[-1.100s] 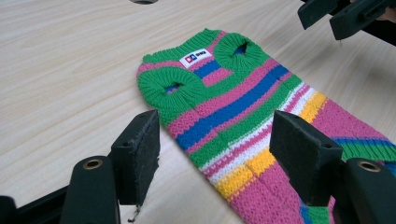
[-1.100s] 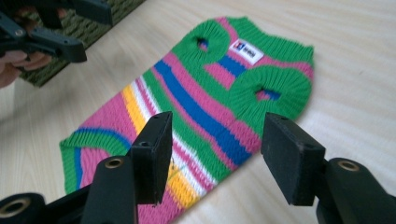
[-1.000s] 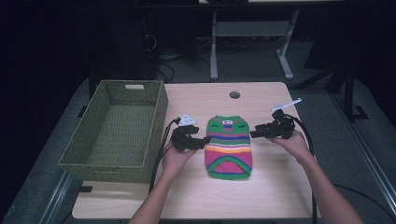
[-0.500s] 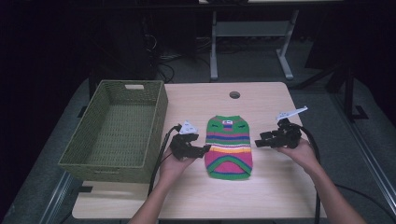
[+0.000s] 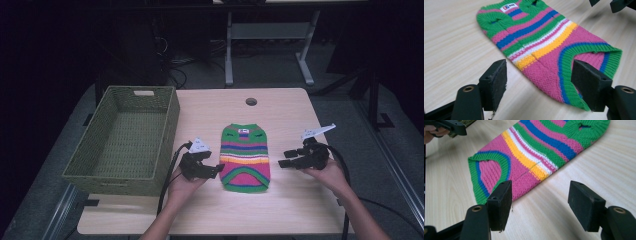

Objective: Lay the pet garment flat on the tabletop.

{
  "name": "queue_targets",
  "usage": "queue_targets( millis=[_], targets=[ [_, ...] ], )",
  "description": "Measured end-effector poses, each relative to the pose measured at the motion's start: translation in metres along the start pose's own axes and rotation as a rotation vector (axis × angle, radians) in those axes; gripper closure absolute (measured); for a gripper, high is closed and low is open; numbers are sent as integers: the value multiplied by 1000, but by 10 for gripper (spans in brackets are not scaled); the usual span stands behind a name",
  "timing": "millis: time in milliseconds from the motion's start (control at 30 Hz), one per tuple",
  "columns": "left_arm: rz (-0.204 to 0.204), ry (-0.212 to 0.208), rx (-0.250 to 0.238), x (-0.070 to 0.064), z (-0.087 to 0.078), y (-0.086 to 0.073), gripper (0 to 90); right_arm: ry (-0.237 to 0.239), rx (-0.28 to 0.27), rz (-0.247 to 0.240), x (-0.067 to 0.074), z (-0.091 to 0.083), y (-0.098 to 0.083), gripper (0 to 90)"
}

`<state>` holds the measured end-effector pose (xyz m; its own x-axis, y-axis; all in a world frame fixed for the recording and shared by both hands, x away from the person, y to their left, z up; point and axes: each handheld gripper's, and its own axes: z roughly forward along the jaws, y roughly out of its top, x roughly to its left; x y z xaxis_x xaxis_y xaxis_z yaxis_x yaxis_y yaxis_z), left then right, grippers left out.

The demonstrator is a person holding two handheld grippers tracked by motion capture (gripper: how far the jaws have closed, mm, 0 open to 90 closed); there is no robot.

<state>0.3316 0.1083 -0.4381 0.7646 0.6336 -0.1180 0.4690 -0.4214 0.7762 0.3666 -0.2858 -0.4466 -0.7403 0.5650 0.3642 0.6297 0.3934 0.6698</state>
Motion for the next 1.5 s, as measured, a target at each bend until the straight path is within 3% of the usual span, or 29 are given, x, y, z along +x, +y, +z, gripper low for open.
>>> queue_targets(
  millis=[500,700,1067,1500],
  targets=[
    [34,-24,22,-16,-7,-19,277,16,-5,-20,15,-8,-24,338],
    [52,-16,37,-21,-12,-27,273,4,-8,-24,20,-13,-34,336],
    [49,-9,43,-23,-20,-42,269,-18,-13,-8,23,-14,-54,323],
    [69,11,58,-27,-32,-51,266,-25,-33,-1,30,-20,-75,313]
  ],
)
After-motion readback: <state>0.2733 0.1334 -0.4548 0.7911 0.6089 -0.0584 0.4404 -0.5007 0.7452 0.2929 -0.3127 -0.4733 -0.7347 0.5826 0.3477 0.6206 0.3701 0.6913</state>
